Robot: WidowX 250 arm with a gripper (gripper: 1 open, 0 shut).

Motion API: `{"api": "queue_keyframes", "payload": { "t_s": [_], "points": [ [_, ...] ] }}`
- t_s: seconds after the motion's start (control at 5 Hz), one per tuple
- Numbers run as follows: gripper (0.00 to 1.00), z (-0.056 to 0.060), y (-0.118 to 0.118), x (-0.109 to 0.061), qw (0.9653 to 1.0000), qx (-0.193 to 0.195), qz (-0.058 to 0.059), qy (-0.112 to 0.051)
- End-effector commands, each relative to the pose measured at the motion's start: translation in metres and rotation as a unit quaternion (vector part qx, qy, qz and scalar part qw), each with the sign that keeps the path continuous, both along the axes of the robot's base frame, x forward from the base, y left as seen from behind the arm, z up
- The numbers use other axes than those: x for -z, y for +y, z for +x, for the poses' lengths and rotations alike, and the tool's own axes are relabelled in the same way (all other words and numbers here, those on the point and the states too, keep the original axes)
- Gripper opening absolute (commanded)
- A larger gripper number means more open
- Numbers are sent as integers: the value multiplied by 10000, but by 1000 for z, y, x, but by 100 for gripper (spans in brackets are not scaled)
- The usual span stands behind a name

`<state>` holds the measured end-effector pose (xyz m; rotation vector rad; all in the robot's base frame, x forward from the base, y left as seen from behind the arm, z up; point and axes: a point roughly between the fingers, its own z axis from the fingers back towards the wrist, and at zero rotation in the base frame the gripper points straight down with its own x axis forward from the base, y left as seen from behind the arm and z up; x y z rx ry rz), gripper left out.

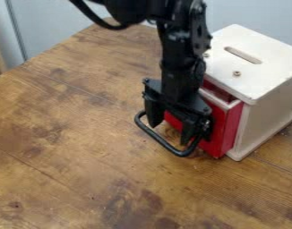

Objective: Close the drawer

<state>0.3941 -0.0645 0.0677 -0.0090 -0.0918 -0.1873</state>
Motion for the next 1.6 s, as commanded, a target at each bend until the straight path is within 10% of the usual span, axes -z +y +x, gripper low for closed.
{"api": "queue_keyframes", "payload": {
  "t_s": [0.0, 0.2, 0.6, 1.4],
  "points": [
    [0, 17, -4, -12, 9991, 61, -76, -416],
    [100, 21, 7, -8, 9993, 169, -81, -324],
    [100, 29, 13, -16, 9994, 311, -36, -156],
    [100, 61, 27, -40, 9946, 541, 17, -891]
  ]
}}
